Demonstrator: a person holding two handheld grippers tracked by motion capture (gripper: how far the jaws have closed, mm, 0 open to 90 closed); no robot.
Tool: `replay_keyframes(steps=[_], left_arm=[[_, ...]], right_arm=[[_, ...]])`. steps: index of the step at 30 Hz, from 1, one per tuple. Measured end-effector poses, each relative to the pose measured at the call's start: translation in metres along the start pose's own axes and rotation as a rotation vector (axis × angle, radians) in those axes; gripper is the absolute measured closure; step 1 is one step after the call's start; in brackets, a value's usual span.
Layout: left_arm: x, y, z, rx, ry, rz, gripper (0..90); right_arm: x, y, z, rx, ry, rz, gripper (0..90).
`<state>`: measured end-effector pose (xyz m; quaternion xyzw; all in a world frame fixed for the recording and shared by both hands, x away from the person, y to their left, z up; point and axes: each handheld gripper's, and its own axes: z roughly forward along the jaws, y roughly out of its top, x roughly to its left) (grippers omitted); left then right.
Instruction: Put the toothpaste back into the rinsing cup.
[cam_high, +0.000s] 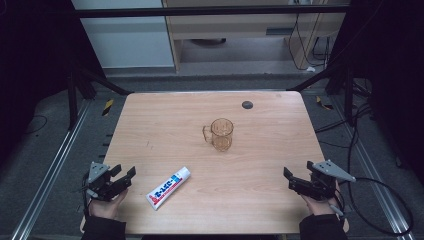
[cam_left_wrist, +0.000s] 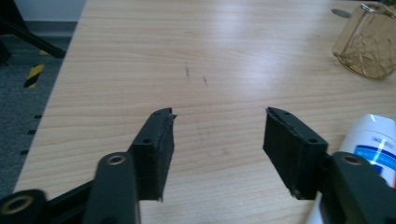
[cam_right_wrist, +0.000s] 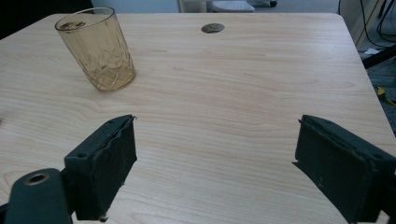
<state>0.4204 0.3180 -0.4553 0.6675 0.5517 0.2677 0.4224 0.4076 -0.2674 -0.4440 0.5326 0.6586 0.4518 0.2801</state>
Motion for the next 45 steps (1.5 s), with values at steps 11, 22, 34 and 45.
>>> replay_keyframes(steps=[11,22,34,45], left_arm=[[-0.023,0.001,0.007,0.116,-0.115,0.094,62.5],[-0.034,-0.005,0.021,0.23,-0.202,0.158,76.8],[-0.052,-0.002,0.036,0.265,-0.254,0.199,88.8],[-0.052,-0.005,0.046,0.323,-0.27,0.219,89.1]], right_arm=[[0.011,0.003,-0.002,0.018,0.067,0.006,6.0],[0.024,0.005,0.005,0.077,0.076,-0.01,1.9],[0.024,-0.004,0.006,0.066,0.082,-0.008,23.7],[0.026,-0.007,0.01,0.097,0.073,-0.037,22.3]])
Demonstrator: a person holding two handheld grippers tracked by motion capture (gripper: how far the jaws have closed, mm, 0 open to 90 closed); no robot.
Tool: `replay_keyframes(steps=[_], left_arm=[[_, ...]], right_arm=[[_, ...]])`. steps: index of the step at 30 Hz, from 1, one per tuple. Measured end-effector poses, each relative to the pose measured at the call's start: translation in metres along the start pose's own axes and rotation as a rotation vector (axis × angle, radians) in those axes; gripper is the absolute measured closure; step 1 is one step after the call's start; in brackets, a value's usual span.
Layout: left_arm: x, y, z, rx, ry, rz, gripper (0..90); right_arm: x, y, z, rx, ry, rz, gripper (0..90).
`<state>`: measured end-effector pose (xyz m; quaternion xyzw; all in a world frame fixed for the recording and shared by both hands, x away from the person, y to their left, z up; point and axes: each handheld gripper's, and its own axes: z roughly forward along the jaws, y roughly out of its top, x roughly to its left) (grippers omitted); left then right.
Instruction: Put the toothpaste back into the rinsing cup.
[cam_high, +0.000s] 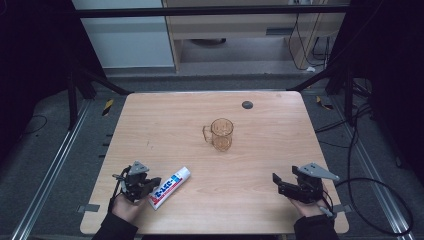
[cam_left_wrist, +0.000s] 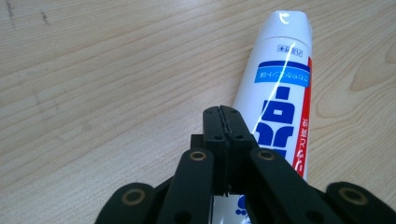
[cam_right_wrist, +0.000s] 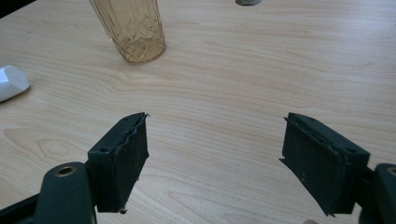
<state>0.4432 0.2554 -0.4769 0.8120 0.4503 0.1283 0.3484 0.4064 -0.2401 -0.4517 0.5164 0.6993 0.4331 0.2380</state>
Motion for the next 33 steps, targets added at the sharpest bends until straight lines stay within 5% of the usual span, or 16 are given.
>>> replay_keyframes(steps=[17,33], left_arm=[[0.002,-0.007,-0.006,0.024,-0.012,-0.003,89.1],[-0.013,-0.01,-0.005,0.047,-0.054,0.024,89.1]], right_arm=[[-0.003,-0.002,0.002,0.019,-0.007,0.001,22.2],[-0.003,-0.003,0.003,0.031,-0.012,-0.007,22.5]])
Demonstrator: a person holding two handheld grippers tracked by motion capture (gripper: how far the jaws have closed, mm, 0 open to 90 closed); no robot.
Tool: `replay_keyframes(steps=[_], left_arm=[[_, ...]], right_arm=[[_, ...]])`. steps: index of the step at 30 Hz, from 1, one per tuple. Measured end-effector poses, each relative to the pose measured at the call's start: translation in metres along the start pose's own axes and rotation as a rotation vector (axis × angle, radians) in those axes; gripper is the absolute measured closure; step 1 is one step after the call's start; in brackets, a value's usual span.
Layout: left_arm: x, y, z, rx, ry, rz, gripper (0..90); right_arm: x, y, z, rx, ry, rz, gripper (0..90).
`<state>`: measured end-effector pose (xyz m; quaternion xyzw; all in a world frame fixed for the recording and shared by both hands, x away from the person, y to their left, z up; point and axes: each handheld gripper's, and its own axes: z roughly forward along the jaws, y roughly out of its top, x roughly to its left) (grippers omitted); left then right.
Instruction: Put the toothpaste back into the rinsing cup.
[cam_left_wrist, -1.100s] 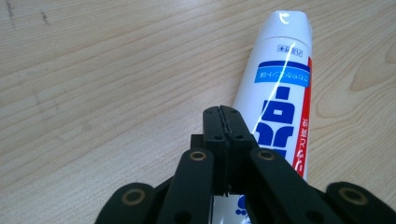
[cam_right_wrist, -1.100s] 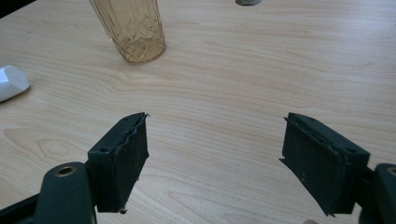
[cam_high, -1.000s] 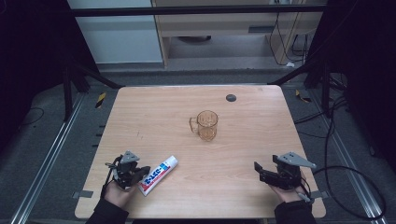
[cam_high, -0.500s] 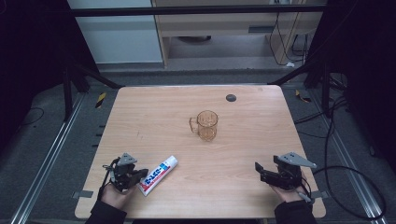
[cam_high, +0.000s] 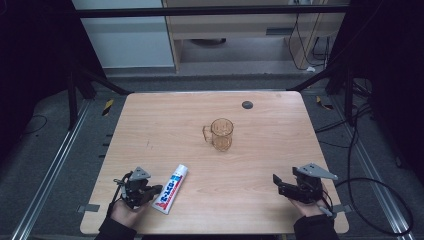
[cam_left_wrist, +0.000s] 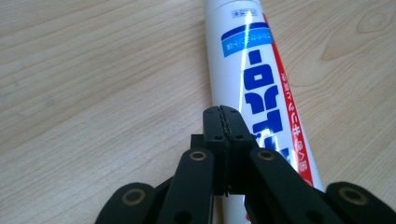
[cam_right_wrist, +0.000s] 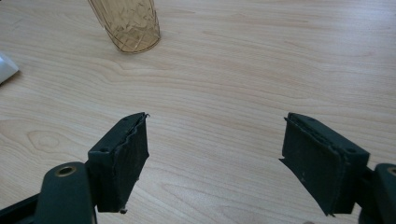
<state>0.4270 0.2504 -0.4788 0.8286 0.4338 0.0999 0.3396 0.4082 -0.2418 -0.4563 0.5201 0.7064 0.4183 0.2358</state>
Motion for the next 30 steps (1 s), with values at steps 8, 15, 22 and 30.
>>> replay_keyframes(steps=[8,15,22,30], left_arm=[[-0.011,0.0,0.004,0.012,-0.02,0.033,89.1],[-0.02,0.001,0.007,0.01,-0.032,0.059,89.1],[-0.027,0.002,0.011,0.003,-0.044,0.069,89.1],[-0.035,0.006,0.016,-0.002,-0.059,0.091,89.1]], right_arm=[[-0.001,0.0,0.001,0.002,-0.007,-0.006,22.3],[-0.001,-0.001,0.001,0.004,-0.007,-0.001,22.2],[-0.001,-0.001,0.002,0.009,-0.01,-0.007,22.2],[-0.001,-0.002,0.003,0.012,-0.016,-0.009,22.1]])
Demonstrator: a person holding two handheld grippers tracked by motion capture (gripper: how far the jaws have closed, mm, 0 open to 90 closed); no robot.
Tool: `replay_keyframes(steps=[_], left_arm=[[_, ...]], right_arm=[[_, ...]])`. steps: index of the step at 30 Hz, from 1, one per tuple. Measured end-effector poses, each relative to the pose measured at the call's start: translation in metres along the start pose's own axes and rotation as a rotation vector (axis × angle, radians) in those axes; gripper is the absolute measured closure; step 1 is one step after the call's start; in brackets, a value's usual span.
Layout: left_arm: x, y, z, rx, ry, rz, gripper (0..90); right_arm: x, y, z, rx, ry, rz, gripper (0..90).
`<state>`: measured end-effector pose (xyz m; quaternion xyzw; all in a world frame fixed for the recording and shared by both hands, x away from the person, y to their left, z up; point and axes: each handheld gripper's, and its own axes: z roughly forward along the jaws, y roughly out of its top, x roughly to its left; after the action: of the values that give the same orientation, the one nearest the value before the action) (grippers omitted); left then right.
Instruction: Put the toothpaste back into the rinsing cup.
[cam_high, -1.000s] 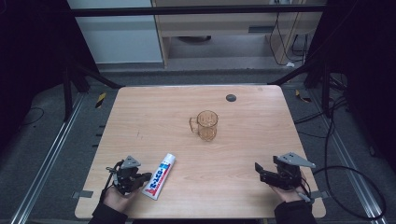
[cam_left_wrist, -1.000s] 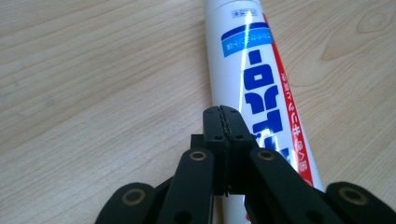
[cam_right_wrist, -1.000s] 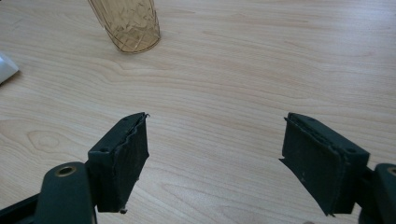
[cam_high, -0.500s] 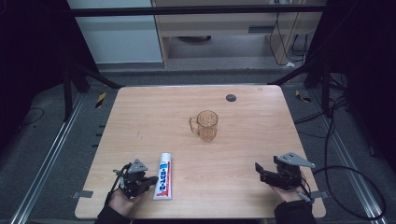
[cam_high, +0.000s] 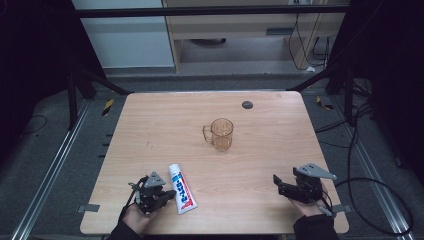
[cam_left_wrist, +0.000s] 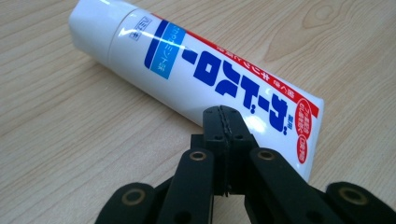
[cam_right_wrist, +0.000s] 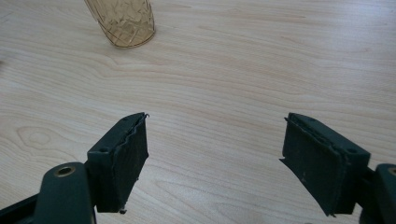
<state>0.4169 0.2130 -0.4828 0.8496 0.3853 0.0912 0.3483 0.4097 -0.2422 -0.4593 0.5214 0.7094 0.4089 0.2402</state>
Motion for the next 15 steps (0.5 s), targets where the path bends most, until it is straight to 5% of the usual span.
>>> replay_keyframes(steps=[15], left_arm=[[-0.008,0.013,0.014,-0.034,-0.028,0.003,89.0]], right_arm=[[-0.001,-0.001,0.002,0.008,-0.007,-0.001,22.1]])
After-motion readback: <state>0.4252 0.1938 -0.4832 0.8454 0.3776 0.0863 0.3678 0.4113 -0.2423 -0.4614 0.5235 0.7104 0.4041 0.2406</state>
